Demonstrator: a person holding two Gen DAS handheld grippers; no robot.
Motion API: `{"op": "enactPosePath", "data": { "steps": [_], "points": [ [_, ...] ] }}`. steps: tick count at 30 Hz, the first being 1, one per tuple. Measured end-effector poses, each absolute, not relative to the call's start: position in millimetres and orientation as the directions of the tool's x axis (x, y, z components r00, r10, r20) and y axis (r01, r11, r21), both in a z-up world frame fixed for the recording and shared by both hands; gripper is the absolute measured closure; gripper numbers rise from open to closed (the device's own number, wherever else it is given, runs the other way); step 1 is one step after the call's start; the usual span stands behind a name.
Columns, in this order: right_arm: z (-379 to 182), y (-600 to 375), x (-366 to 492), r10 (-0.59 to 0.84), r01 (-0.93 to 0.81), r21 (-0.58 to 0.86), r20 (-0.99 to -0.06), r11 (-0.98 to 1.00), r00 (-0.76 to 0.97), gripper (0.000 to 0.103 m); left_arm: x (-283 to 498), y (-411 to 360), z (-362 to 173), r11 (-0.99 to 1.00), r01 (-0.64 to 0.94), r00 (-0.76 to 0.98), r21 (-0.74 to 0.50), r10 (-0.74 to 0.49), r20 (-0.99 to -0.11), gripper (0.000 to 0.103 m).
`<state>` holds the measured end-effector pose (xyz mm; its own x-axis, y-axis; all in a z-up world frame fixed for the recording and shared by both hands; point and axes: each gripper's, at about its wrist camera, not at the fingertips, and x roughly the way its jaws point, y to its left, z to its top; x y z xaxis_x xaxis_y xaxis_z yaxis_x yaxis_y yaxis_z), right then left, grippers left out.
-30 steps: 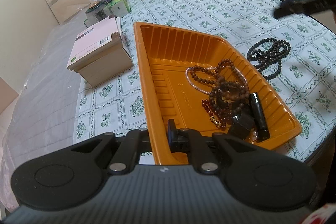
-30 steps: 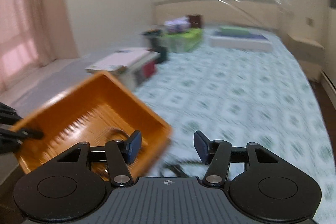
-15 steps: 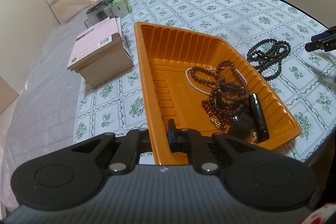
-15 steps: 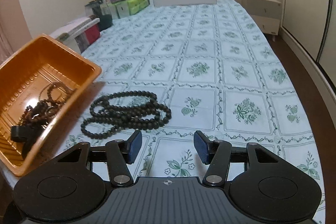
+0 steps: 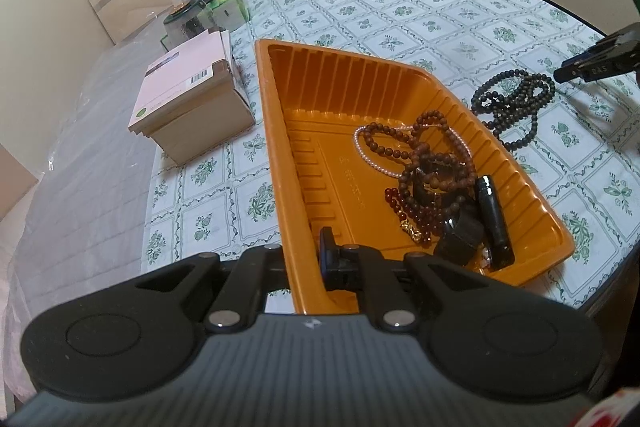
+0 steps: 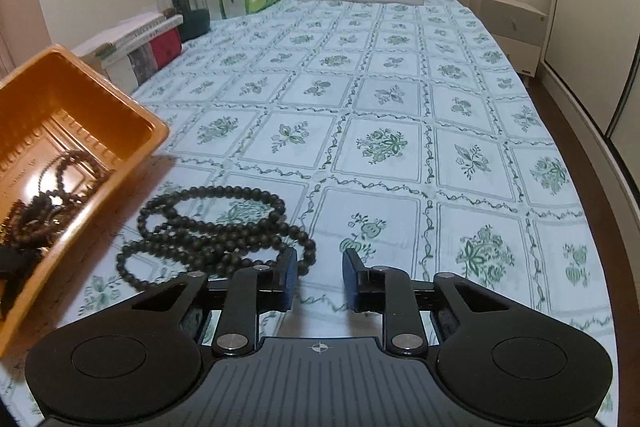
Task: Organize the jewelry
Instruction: 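Reach the right gripper to the black bead strand and grasp it, then lift the black bead strand high above the tray with the right gripper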
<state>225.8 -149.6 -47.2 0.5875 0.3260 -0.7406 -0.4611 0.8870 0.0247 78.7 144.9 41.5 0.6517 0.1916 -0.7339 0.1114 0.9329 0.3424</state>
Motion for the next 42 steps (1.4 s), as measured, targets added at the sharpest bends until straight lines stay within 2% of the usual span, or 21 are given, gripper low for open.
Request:
{"op": "enactPosePath", "data": {
  "steps": [7, 10, 11, 12, 17, 29, 42],
  "points": [
    [-57, -133, 236, 0.311, -0.495, -0.019, -0.756, 0.869, 0.576, 0.084, 79, 144, 41, 0.933, 0.109, 0.648, 0.343, 0.195, -0.736, 0.096],
    [-65, -120, 235, 0.276, -0.525, -0.09, -0.769, 0.846, 0.577, 0.086, 79, 145, 41, 0.934, 0.108, 0.647, 0.341, 0.194, -0.737, 0.096],
    [-66, -118, 233, 0.268, -0.533, -0.113, -0.766, 0.839, 0.584, 0.088, 79, 145, 41, 0.934, 0.108, 0.647, 0.341, 0.194, -0.737, 0.096],
    [-66, -117, 232, 0.266, -0.535, -0.119, -0.766, 0.836, 0.585, 0.096, 79, 145, 41, 0.934, 0.108, 0.647, 0.341, 0.195, -0.737, 0.096],
    [-51, -123, 220, 0.272, -0.528, -0.124, -0.746, 0.84, 0.608, 0.096, 79, 145, 41, 0.933, 0.11, 0.647, 0.342, 0.194, -0.737, 0.096],
    [84, -159, 175, 0.319, -0.484, -0.234, -0.506, 0.843, 0.801, 0.097, 78, 144, 40, 0.932, 0.112, 0.649, 0.345, 0.194, -0.735, 0.096],
    [205, -161, 146, 0.383, -0.463, -0.357, -0.274, 0.812, 0.882, 0.097, 78, 142, 42, 0.928, 0.121, 0.653, 0.352, 0.193, -0.732, 0.095]
  ]
}}
